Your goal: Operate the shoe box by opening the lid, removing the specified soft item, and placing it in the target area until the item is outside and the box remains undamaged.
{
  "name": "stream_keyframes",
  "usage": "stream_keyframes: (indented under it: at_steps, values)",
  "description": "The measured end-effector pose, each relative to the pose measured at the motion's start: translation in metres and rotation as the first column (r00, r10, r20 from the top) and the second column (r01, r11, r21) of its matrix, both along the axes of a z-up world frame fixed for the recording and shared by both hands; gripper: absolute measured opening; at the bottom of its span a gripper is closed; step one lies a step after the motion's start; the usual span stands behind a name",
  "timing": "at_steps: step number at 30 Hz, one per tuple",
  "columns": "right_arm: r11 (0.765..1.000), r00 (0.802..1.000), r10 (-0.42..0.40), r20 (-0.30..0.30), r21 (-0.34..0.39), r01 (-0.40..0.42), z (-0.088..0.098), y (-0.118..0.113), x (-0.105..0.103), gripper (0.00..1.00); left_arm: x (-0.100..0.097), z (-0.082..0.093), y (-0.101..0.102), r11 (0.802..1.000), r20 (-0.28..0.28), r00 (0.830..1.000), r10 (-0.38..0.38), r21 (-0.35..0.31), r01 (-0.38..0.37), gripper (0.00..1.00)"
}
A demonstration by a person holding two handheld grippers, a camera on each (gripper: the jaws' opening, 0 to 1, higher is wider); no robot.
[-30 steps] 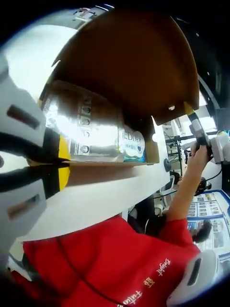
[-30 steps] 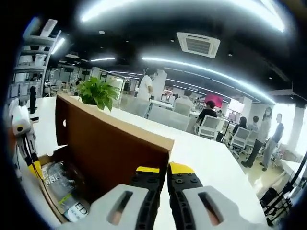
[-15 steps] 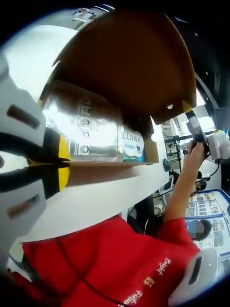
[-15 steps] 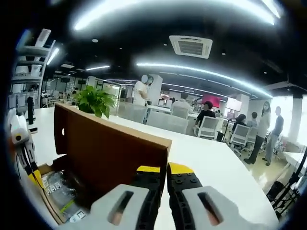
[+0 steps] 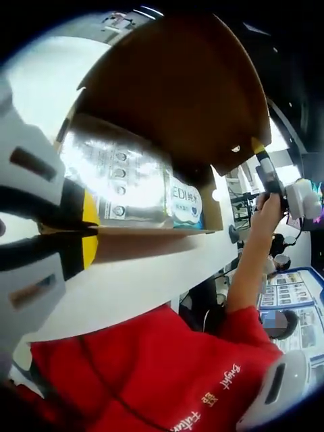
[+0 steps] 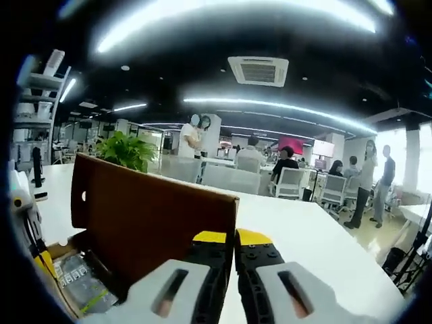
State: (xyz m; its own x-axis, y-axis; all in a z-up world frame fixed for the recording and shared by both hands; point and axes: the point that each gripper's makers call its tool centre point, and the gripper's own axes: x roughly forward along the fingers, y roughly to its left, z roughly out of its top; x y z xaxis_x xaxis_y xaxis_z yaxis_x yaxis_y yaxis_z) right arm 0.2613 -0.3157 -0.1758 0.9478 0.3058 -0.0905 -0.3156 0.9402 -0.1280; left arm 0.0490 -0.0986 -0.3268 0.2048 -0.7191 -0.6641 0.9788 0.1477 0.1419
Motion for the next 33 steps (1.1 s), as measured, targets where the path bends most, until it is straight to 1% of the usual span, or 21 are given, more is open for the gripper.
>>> stream_keyframes:
  at_steps: [5,7,8,11,12,13,14,15,18,20,23,27,29,33]
  values:
    - [1.000,0.998,-0.018,0.068,-0.006,0.019,-0.001,0.002,0.002,0.00,0.000,0.001,0.000,1.000,0.004,1.000,0.004,-0.006,-0.004,0.02]
    - [1.000,0.996,-0.027,0.088,0.011,0.026,-0.001,0.002,0.001,0.00,0.000,0.001,0.000,1.000,0.005,1.000,0.006,-0.008,-0.006,0.02]
    - [1.000,0.994,-0.030,0.109,-0.004,0.031,-0.001,0.003,-0.001,0.00,0.000,0.001,0.000,1.000,0.007,1.000,0.005,-0.009,-0.005,0.02]
    - [1.000,0.992,-0.031,0.122,-0.001,0.031,0.000,0.003,-0.002,0.00,0.000,0.001,0.000,1.000,0.009,1.000,0.007,-0.006,-0.007,0.02]
    - [1.000,0.991,-0.026,0.135,-0.007,0.027,0.000,0.002,-0.002,0.00,-0.001,0.001,0.000,1.000,0.013,1.000,0.007,-0.011,-0.007,0.02]
    - [1.000,0.989,-0.022,0.146,0.004,0.022,0.000,0.002,-0.001,0.00,0.000,0.002,0.001,1.000,0.016,1.000,0.002,-0.021,-0.002,0.02]
    - [1.000,0.988,-0.020,0.150,0.009,0.019,-0.001,0.003,0.000,0.00,0.000,0.002,0.001,1.000,0.009,1.000,0.003,-0.027,-0.003,0.02]
    - [1.000,0.989,-0.021,0.147,0.009,0.020,-0.001,0.004,0.002,0.00,0.001,0.002,0.001,1.000,-0.002,1.000,0.009,-0.025,-0.009,0.02]
    - [0.999,0.992,-0.025,0.126,0.025,0.022,-0.001,0.004,0.005,0.00,0.001,0.001,0.002,1.000,0.010,1.000,0.005,-0.018,-0.005,0.02]
    - [0.999,0.990,-0.027,0.138,0.025,0.024,-0.004,0.004,0.006,0.00,0.002,0.001,0.002,1.000,0.008,1.000,0.012,-0.027,-0.012,0.02]
    - [0.999,0.989,-0.032,0.141,0.020,0.029,-0.003,0.004,0.006,0.00,0.002,0.001,0.002,1.000,0.007,1.000,0.012,-0.022,-0.012,0.02]
    - [1.000,0.991,-0.026,0.134,0.020,0.023,-0.004,0.004,0.010,0.00,0.002,0.001,0.002,1.000,0.003,1.000,0.009,-0.020,-0.009,0.02]
    - [1.000,0.991,-0.027,0.127,0.015,0.025,-0.005,0.004,0.012,0.00,0.002,0.001,0.002,1.000,0.011,1.000,0.011,-0.022,-0.011,0.02]
    - [0.999,0.993,-0.025,0.113,0.029,0.022,-0.006,0.003,0.016,0.00,0.001,0.001,0.002,1.000,0.015,1.000,0.007,-0.020,-0.007,0.02]
